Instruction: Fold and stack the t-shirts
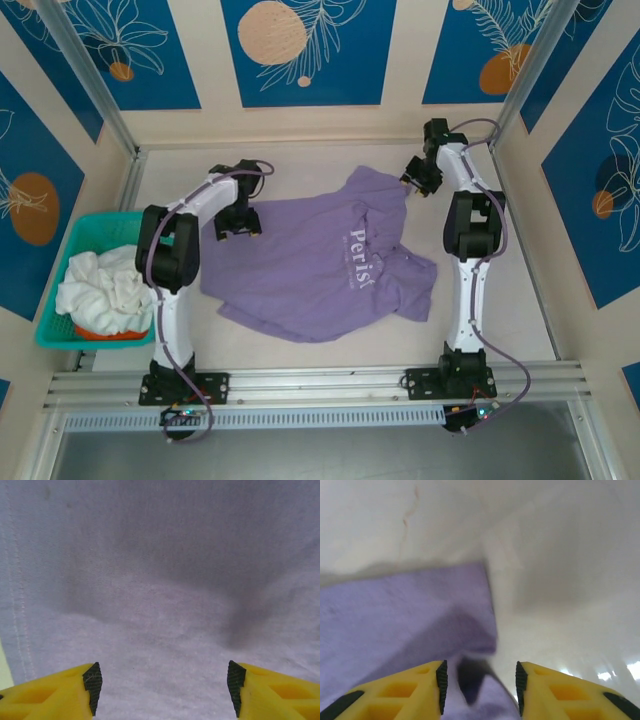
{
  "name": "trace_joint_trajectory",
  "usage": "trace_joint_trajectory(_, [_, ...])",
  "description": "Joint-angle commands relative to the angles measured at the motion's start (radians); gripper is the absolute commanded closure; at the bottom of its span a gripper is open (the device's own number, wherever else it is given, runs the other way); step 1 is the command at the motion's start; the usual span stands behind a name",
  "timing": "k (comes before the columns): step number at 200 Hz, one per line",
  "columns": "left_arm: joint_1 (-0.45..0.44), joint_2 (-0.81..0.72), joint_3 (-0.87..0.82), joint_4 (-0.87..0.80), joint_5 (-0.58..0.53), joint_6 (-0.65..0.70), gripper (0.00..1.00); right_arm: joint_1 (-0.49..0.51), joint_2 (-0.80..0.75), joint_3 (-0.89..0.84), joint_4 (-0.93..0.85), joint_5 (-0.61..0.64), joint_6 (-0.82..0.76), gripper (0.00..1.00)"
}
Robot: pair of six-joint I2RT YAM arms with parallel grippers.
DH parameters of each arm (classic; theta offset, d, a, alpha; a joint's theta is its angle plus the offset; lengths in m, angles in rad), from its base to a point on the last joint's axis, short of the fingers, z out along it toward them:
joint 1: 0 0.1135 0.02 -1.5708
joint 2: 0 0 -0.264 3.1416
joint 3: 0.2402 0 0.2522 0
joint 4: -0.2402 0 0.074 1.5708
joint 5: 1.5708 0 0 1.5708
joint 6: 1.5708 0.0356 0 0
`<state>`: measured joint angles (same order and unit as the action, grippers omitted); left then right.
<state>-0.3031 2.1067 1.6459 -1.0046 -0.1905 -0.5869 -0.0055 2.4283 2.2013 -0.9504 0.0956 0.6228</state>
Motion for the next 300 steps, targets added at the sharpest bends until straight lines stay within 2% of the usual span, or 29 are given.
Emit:
trace_joint_trajectory(1, [0.009, 0.038, 0.027, -0.002, -0.001, -0.038, 0.32, 0.006, 0.048, 0.076, -0.016, -0.057, -0.016, 0.58])
trace_joint_trajectory(34, [0.022, 0.097, 0.064, 0.003, -0.007, -0.072, 0.33, 0.009, 0.146, 0.187, -0.062, -0.085, 0.001, 0.73])
trace_joint_trajectory(75, [0.023, 0.184, 0.180, -0.034, -0.047, -0.103, 0.34, 0.006, 0.227, 0.271, -0.112, -0.082, 0.031, 0.85])
trace_joint_trajectory(121, [0.024, 0.306, 0.354, -0.068, -0.041, -0.092, 0.34, -0.034, 0.325, 0.390, -0.151, -0.041, 0.080, 0.87])
trace_joint_trajectory(163, [0.027, 0.433, 0.600, -0.098, -0.040, -0.061, 0.34, -0.117, 0.397, 0.474, -0.080, -0.150, 0.161, 0.87])
trace_joint_trajectory(180, [0.037, 0.480, 0.697, -0.103, -0.047, -0.064, 0.33, -0.140, 0.406, 0.496, -0.043, -0.152, 0.182, 0.86])
trace_joint_trajectory(214, [0.052, 0.591, 1.009, -0.138, -0.040, -0.077, 0.27, -0.200, 0.416, 0.570, 0.031, -0.174, 0.248, 0.78])
trace_joint_trajectory(228, [0.060, 0.584, 1.088, -0.120, -0.006, -0.091, 0.22, -0.212, 0.389, 0.626, 0.029, -0.184, 0.254, 0.56])
trace_joint_trajectory(239, [0.059, 0.533, 1.091, -0.090, -0.007, -0.093, 0.09, -0.207, 0.321, 0.614, 0.025, -0.177, 0.230, 0.40])
trace_joint_trajectory(250, [0.056, 0.467, 1.082, -0.070, -0.015, -0.087, 0.01, -0.192, 0.219, 0.542, 0.025, -0.167, 0.200, 0.27])
trace_joint_trajectory(260, [0.052, 0.404, 1.069, -0.071, -0.021, -0.079, 0.00, -0.175, 0.111, 0.447, 0.028, -0.155, 0.174, 0.19])
trace_joint_trajectory(282, [0.031, 0.223, 0.929, -0.097, -0.058, -0.089, 0.00, -0.124, -0.134, 0.190, 0.011, -0.116, 0.127, 0.15])
trace_joint_trajectory(300, [0.022, 0.007, 0.606, -0.065, -0.048, -0.157, 0.01, -0.082, -0.359, -0.092, 0.012, -0.092, 0.159, 0.15])
